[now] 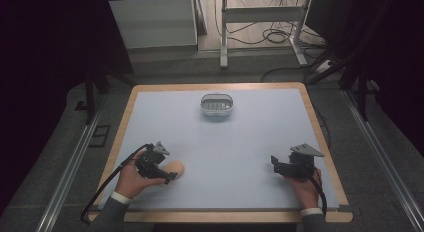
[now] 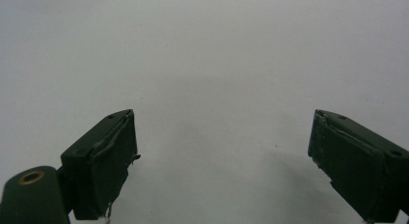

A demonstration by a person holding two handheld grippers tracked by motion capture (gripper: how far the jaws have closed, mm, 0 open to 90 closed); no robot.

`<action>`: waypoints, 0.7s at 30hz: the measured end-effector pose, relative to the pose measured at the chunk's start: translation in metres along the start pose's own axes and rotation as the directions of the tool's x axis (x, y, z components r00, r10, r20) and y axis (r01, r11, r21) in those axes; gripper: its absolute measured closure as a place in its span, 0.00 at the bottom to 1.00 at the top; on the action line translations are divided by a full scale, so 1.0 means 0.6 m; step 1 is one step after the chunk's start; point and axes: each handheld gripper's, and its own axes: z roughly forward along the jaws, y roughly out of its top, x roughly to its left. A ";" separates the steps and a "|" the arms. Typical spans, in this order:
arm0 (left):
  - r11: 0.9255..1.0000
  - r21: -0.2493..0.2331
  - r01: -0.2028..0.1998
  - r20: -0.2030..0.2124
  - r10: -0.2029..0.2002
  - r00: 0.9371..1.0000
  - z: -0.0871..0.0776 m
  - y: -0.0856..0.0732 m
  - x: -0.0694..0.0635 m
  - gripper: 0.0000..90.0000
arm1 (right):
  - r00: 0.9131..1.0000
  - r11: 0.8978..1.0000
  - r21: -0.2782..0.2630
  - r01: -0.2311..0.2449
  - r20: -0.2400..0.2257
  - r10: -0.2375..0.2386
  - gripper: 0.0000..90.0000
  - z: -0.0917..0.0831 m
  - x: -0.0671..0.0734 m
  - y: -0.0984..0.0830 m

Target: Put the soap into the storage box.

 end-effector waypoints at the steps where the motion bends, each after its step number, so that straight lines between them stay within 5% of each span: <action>1: 1.000 0.008 -0.003 0.002 0.003 1.000 0.004 0.000 -0.002 0.22 | 1.000 1.000 0.001 -0.001 0.000 0.001 0.11 0.000 0.000 0.000; 21: 0.998 0.063 -0.015 -0.012 0.016 1.000 0.029 -0.003 -0.012 0.34 | 1.000 1.000 0.003 -0.002 0.002 0.002 0.11 0.000 0.000 0.000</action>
